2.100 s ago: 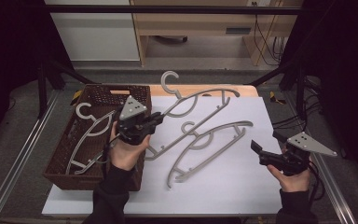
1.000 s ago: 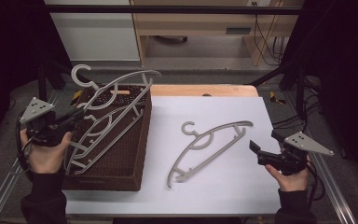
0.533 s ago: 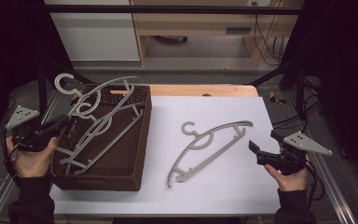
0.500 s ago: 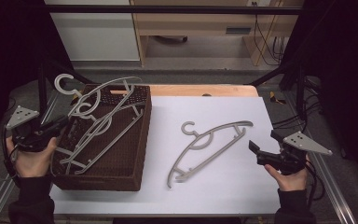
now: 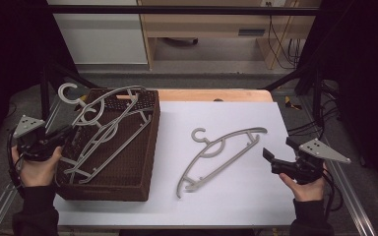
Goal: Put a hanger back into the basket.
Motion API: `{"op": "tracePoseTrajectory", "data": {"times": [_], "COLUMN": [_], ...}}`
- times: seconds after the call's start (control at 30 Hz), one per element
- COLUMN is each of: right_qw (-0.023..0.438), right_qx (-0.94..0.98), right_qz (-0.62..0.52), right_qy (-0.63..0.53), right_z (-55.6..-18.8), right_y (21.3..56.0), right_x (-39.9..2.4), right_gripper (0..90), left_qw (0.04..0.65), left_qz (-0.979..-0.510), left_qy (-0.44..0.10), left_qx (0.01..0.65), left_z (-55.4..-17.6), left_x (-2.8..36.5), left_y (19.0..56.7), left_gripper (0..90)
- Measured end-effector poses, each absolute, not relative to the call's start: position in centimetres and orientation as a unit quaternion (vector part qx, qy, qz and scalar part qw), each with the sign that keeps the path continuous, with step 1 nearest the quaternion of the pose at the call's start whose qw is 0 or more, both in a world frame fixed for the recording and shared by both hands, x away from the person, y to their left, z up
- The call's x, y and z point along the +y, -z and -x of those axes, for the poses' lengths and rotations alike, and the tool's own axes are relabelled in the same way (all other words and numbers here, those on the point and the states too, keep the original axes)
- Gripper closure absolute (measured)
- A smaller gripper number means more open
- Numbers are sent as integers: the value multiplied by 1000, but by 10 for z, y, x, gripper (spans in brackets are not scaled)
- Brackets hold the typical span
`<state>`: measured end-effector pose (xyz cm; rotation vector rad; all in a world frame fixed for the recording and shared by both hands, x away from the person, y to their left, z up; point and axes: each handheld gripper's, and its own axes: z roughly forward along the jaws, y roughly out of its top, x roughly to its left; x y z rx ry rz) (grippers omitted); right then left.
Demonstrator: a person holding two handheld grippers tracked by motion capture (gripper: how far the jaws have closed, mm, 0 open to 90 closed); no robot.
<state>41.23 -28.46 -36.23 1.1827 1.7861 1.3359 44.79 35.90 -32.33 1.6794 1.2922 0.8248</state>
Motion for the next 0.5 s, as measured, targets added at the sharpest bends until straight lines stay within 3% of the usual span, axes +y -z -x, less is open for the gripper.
{"op": "tracePoseTrajectory", "data": {"times": [0.5], "right_qw": [304], "right_qx": [676], "right_qz": [-445], "right_qy": [-503], "right_z": [-413], "right_y": [363], "right_x": [-283], "right_gripper": [111], "left_qw": [421], "left_qz": [-696], "left_qy": [-325], "left_qx": [483], "left_z": [-447], "left_x": [351], "left_y": [327], "left_gripper": [818]}}
